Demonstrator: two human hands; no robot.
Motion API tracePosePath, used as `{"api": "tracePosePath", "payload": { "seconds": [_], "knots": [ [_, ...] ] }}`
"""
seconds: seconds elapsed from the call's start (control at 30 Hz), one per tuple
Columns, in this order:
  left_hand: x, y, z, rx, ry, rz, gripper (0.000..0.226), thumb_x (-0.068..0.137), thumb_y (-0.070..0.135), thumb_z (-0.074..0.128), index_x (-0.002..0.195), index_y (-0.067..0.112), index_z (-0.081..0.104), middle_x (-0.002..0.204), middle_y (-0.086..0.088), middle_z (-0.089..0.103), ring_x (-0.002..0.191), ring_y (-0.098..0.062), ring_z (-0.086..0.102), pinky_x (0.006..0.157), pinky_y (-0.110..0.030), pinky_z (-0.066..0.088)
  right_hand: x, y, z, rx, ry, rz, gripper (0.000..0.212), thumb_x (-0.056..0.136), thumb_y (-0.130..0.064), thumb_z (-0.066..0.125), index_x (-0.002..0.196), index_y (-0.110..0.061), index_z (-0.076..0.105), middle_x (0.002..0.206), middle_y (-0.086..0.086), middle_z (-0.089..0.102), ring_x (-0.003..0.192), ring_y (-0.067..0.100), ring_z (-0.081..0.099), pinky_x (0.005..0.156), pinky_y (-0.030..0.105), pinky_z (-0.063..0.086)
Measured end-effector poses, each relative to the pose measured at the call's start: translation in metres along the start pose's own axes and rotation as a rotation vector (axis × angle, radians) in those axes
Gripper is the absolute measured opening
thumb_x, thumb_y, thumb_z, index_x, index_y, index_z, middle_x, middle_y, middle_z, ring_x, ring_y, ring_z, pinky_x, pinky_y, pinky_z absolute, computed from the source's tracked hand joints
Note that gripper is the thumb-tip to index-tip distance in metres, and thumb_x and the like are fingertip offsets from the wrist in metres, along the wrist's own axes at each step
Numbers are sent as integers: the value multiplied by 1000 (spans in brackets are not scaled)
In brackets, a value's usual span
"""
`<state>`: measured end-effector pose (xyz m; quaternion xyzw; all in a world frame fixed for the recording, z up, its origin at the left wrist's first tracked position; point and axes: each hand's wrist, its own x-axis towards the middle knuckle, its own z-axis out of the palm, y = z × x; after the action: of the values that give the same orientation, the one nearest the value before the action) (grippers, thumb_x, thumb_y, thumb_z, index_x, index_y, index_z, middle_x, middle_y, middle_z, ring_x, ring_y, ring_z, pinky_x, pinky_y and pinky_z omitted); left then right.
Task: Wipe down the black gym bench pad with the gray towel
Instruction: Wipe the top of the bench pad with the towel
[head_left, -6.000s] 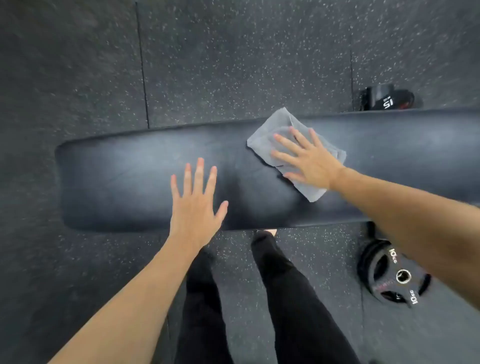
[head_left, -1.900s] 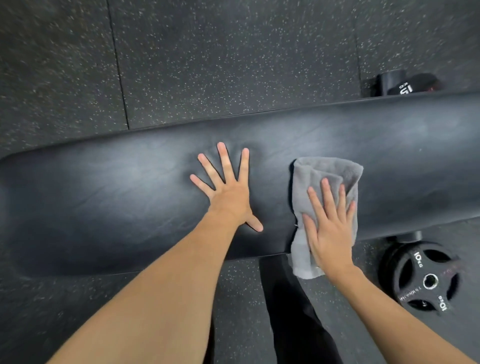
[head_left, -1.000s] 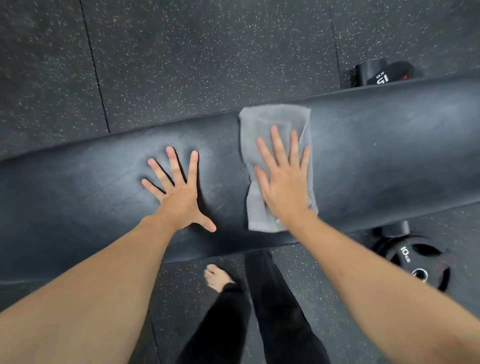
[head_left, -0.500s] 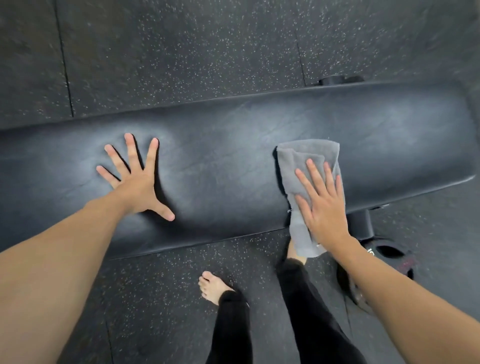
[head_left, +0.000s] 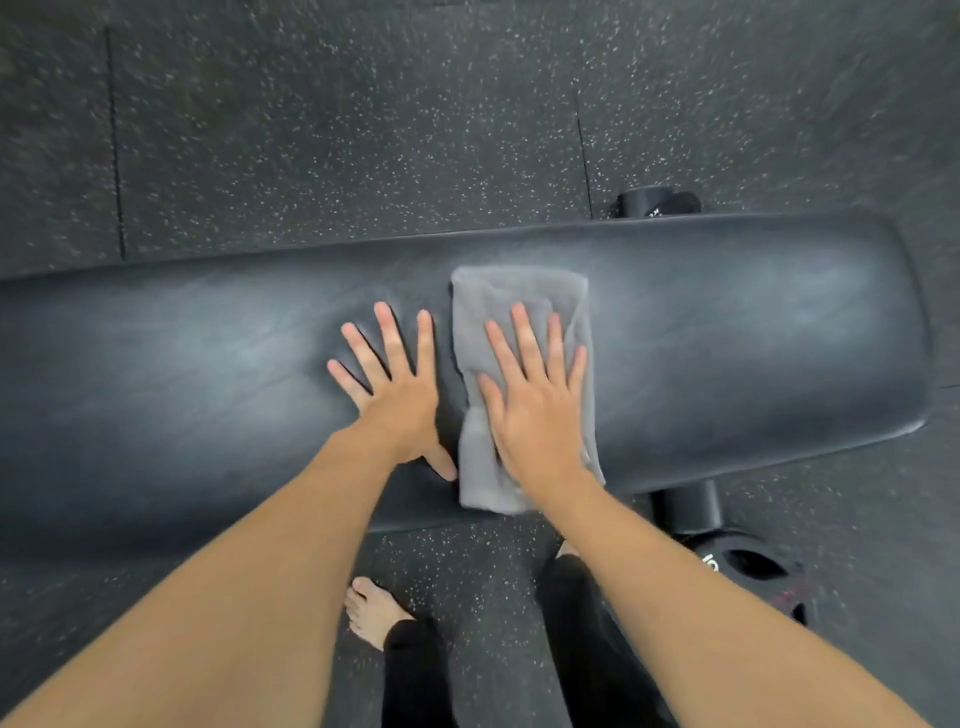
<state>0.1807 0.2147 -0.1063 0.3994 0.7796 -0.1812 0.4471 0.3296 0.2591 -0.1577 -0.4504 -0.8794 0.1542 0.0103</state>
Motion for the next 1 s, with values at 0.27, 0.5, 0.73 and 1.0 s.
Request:
{"api": "tracePosePath", "payload": {
  "seconds": [0.27,0.5,0.73,1.0],
  "knots": [
    [-3,3,3,-17,58,-5,179,34,77,86,136,23,-52,143,-23,-56,133,-58,-43,108,-75,-12,129,32,-21,-4,-63,-99,55,106,-48,35,158,-32,36,168,-1,29,157,32,17,125,55,9],
    [-5,5,3,-6,87,-45,179,32,80,83,130,25,-56,144,-23,-55,135,-58,-40,109,-75,-10,123,131,-56,-16,-88,-64,55,108,-48,28,160,-30,31,170,0,24,158,34,13,126,56,8],
    [-10,10,0,14,72,-64,180,34,78,85,139,24,-50,144,-22,-56,135,-57,-41,112,-76,-8,-42,71,-25,-49,-93,-27,59,109,-49,28,164,-29,18,173,2,9,159,35,2,125,61,11],
    [-24,86,-18,4,212,65,157,59,58,90,153,26,-32,160,-6,-41,151,-38,-27,119,-65,-4,-88,134,-32,-97,-108,-170,59,107,-46,38,162,-30,25,171,-2,17,159,32,12,126,56,15]
  ]
}}
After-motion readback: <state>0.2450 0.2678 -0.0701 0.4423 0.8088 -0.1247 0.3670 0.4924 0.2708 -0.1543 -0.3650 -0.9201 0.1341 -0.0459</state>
